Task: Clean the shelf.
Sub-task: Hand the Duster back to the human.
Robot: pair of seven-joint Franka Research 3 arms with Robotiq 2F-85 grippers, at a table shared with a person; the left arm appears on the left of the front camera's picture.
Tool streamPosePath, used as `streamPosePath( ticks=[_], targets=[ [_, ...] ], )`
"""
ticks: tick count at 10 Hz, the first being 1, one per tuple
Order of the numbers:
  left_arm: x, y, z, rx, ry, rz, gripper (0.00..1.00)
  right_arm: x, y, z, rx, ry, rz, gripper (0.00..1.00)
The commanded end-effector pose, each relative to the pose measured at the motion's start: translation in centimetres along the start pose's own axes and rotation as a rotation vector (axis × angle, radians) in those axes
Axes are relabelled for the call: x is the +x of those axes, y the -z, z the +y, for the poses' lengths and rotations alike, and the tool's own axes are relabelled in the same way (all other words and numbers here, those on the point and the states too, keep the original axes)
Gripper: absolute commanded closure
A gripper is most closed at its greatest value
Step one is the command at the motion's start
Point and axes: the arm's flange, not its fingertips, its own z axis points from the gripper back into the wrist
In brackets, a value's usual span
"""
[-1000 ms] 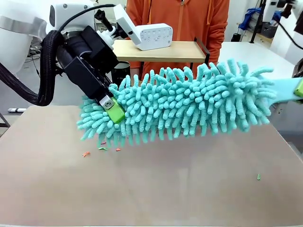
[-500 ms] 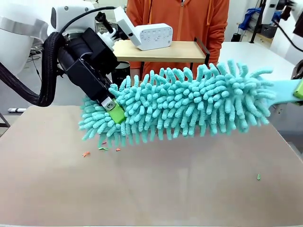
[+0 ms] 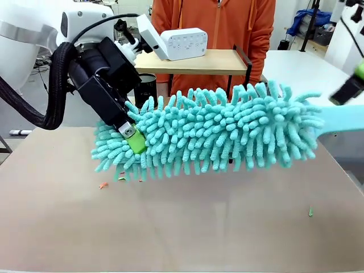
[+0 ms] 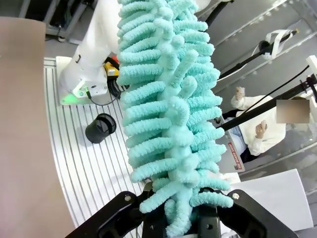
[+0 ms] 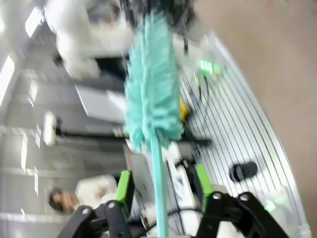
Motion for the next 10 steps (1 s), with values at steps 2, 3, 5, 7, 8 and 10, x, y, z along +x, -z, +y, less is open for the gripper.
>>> streamPosePath(
  ticks=[2,3,5,7,8,10],
  targets=[
    [-1.5,-0.7,0.3,-0.027,0.001,-0.009,1.00,-2.4,-2.4,-7.0,0.171,0.278,-0.670,0.00],
    [-2.0,-1.0,0.2,-0.031,-0.004,-0.024,1.00,-4.3,-2.7,-10.7,0.142,0.358,-0.787,0.00],
    [-3.0,-1.8,0.1,-0.041,-0.002,-0.065,1.00,-9.5,-1.0,-19.1,0.150,0.540,-0.855,0.00],
    [-3.7,-2.4,-0.2,-0.038,0.005,-0.106,1.00,-13.1,1.4,-22.4,0.236,0.465,-0.766,0.00],
    [-4.0,-2.9,-0.5,-0.025,0.005,-0.138,1.00,-10.9,-3.8,-21.1,0.087,0.584,-0.788,0.00],
    [-6.0,-6.6,-4.6,0.088,0.162,-0.249,1.00,-10.9,-3.8,-21.1,0.087,0.584,-0.788,0.00]
  ],
)
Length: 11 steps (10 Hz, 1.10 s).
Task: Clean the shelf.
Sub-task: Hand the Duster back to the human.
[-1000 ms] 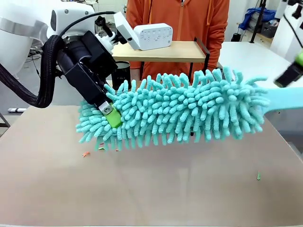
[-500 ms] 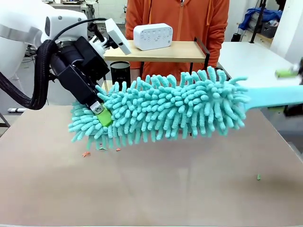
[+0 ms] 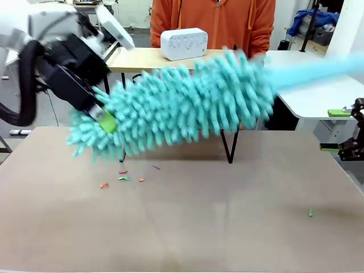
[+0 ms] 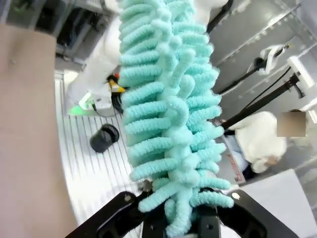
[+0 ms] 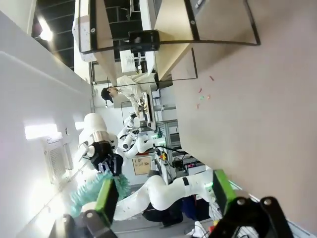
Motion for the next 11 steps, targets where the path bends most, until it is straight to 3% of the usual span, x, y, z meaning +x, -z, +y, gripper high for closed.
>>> streamPosePath(
  ticks=[1,2,3,4,5,7,11],
  targets=[
    [-2.8,-5.4,-6.0,0.166,0.221,-0.243,1.00,-0.6,0.3,1.3,-0.024,0.002,0.001,0.00],
    [-5.3,-7.9,-8.8,0.263,0.288,-0.424,1.00,-0.6,0.3,1.3,-0.024,0.002,0.001,0.00],
    [-8.2,-10.6,-10.5,0.381,0.261,-0.598,1.00,-0.6,0.3,1.3,-0.024,0.002,0.001,0.00],
    [-11.1,-12.1,-11.0,0.494,0.165,-0.762,1.00,-0.6,0.3,1.3,-0.024,0.002,0.001,0.00],
    [-13.4,-13.9,-10.9,0.486,0.087,-0.877,1.00,-0.6,0.3,1.3,-0.024,0.002,0.001,0.00],
    [-18.8,-16.9,-8.8,0.534,-0.199,-1.220,1.00,-0.6,0.3,1.3,-0.024,0.002,0.001,0.00],
    [-24.8,-20.2,-2.2,0.561,-0.618,-1.392,1.00,-0.6,0.3,1.3,-0.024,0.002,0.001,0.00]
  ],
)
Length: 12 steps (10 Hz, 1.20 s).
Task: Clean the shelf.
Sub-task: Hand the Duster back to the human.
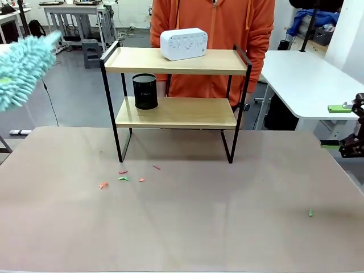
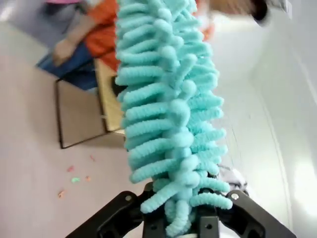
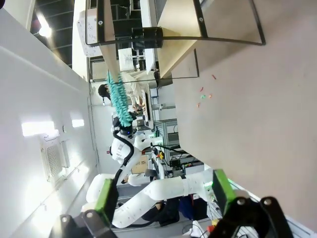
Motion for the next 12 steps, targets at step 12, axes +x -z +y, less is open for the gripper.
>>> streamPosePath(
  ticks=[12],
  targets=[
    [-1.1,3.3,4.1,0.039,-0.187,0.063,1.00,-0.2,0.1,0.2,-0.015,0.016,-0.001,0.00]
  ],
)
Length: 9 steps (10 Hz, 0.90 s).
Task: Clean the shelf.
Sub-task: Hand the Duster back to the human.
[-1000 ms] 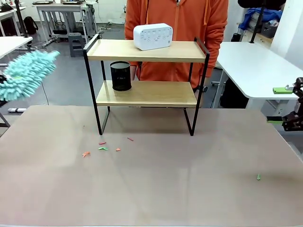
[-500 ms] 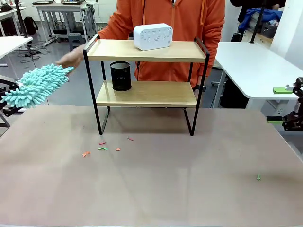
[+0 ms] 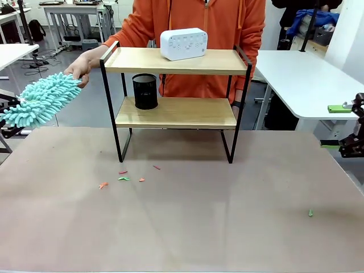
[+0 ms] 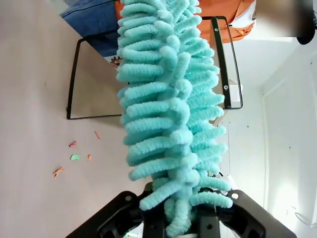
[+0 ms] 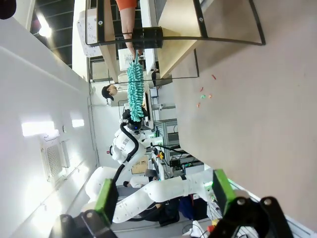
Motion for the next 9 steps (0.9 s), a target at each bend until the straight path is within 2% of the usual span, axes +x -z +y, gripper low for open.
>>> streamPosePath(
  ticks=[1,2,3,4,6,9],
  targets=[
    [-0.1,-0.1,-0.2,-0.007,0.024,-0.009,1.00,-0.2,0.1,0.2,-0.015,0.015,-0.001,0.00],
    [0.0,0.0,0.0,0.000,0.000,0.000,0.59,-0.2,0.1,0.2,-0.015,0.015,-0.001,0.00],
    [0.0,-0.1,0.0,0.022,0.008,0.029,0.26,-0.2,0.1,0.2,-0.015,0.015,-0.001,0.00],
    [-0.1,-0.2,-0.1,0.016,0.013,0.045,0.01,-0.2,0.1,0.2,-0.015,0.015,-0.001,0.00],
    [-0.8,-0.1,-0.6,0.003,0.029,0.073,0.00,-0.2,0.1,0.2,-0.015,0.015,-0.001,0.00],
    [-3.5,2.3,-1.0,-0.066,0.035,0.226,0.00,-0.2,0.1,0.2,-0.015,0.015,-0.001,0.00]
  ],
)
